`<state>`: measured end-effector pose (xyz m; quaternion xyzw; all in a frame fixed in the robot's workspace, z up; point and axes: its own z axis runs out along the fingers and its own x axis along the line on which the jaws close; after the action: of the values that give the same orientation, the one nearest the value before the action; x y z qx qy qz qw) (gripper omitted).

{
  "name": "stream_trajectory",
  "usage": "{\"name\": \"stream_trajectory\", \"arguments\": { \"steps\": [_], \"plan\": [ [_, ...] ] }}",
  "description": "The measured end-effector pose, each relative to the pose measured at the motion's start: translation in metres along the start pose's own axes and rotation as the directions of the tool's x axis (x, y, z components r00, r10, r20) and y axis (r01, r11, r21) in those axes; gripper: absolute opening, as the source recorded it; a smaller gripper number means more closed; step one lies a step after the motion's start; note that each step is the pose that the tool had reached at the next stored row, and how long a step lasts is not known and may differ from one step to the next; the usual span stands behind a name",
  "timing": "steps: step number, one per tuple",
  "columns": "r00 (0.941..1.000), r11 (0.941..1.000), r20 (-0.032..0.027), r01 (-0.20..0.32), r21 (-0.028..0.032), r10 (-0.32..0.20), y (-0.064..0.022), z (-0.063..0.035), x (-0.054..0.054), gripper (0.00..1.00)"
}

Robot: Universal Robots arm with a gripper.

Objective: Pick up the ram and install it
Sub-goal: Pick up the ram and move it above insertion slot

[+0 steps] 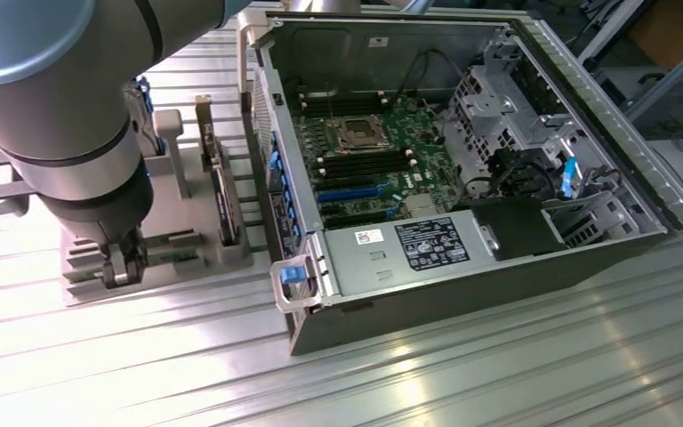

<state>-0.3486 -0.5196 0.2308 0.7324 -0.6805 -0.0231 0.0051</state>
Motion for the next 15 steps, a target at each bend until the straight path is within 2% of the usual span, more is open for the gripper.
{"name": "stream_trajectory", "arguments": {
  "steps": [15],
  "plan": [
    [1.0000,1.0000,-0.0001,0.000,-0.0001,0.000,0.0007,-0.0175,0.000,0.12]
  ]
}}
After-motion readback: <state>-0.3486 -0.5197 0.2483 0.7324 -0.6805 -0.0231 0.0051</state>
